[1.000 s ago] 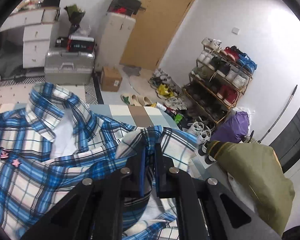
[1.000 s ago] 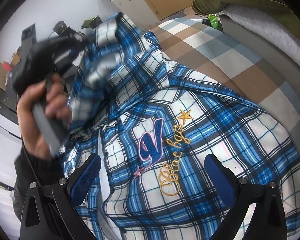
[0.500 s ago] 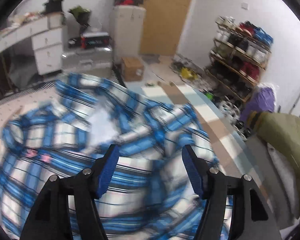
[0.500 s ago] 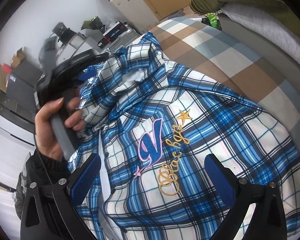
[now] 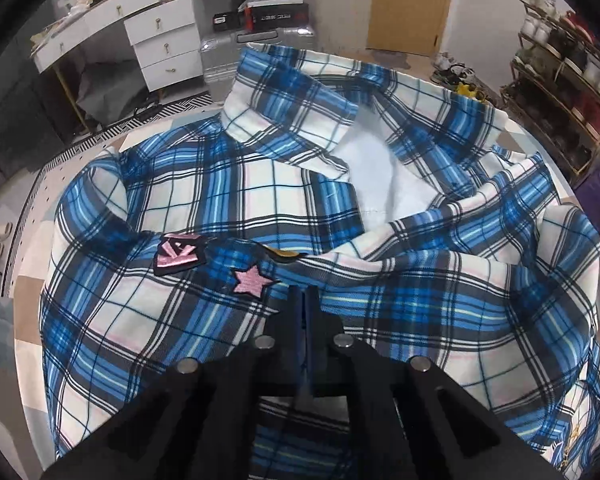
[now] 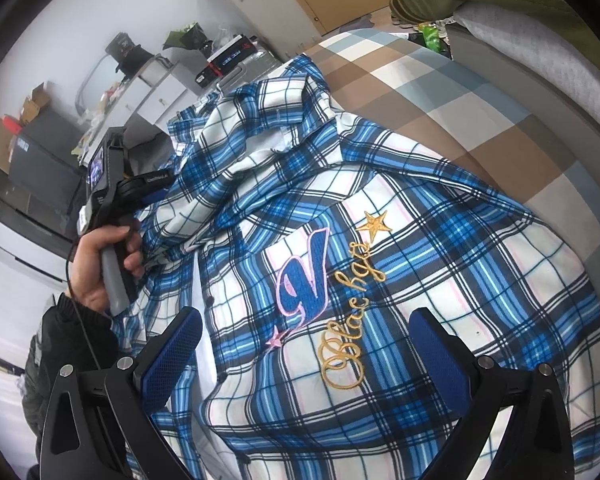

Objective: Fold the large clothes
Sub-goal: 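Release the sleeve with the left gripper and smooth the shirt front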

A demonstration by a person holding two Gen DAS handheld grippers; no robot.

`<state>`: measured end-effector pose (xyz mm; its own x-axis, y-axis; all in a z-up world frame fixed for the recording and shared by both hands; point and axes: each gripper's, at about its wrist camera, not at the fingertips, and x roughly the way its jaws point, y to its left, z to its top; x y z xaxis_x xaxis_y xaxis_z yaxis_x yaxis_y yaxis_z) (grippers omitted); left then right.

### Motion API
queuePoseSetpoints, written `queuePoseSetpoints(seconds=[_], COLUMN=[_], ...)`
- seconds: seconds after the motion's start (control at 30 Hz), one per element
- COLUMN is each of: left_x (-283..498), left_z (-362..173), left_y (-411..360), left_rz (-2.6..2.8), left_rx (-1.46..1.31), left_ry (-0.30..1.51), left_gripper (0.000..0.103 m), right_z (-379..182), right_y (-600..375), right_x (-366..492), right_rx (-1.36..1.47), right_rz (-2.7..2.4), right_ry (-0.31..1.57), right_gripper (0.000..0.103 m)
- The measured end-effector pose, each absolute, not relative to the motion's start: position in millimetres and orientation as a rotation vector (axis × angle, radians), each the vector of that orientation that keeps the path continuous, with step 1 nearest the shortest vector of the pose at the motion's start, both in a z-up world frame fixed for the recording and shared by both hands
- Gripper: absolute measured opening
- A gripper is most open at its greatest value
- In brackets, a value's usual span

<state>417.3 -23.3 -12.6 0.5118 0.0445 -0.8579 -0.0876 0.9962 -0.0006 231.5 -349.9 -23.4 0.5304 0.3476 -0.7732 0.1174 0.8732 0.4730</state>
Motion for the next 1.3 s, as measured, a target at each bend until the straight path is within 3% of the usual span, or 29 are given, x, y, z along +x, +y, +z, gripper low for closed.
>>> queuePoseSetpoints(seconds=[0.2, 0.37, 0.4, 0.43, 0.47, 0.5, 0.7, 0.77, 0.8, 0.87, 1.13, 1.3], left_x=[398, 405, 409, 412, 413, 413, 430, 430, 429, 426, 403, 414], left_z=[36, 32, 23, 13, 7, 1, -29, -27, -27, -23, 28, 23], left_y=[4, 31, 29, 24, 19, 15, -3, -4, -7, -13, 19, 63], left_rz=[0.138, 0.185, 0.120, 0.079, 0.065, 0.068, 0.180, 0.208, 0.189, 0.195, 0.221, 0.462], left_rx=[-0.089, -0.205, -0.225, -0.230, -0.227, -0.208, -0.007, 0.004, -0.005, 0.042, -0.072, -0.198], left_ry=[0.788, 0.796, 0.868, 0.945, 0.978, 0.973, 1.050, 1.029, 1.020, 1.004, 0.786, 0.755], left_gripper=[0.000, 0.001, 0.017, 0.043, 0.053, 0.059, 0.062, 0.049, 0.016, 0.001, 0.000, 0.000], right_z=[-25, -25, -26, -26, -27, -27, -28, -28, -29, -29, -28, -29], right_y=[-350, -346, -345, -344, -344, -344, -343, -344, -344, -344, -344, -343], right_x=[232, 233, 233, 233, 233, 234, 234, 234, 234, 235, 234, 235], right_rx=[0.508, 0.495, 0.492, 0.490, 0.488, 0.488, 0.482, 0.482, 0.484, 0.484, 0.482, 0.480], right_rz=[0.139, 0.143, 0.144, 0.143, 0.141, 0.141, 0.140, 0.137, 0.135, 0.136, 0.141, 0.138], right_ry=[1.020, 1.024, 1.025, 1.027, 1.030, 1.032, 1.037, 1.039, 1.040, 1.042, 1.041, 1.045], right_gripper=[0.103, 0.103, 0.103, 0.103, 0.103, 0.103, 0.103, 0.103, 0.103, 0.103, 0.103, 0.103])
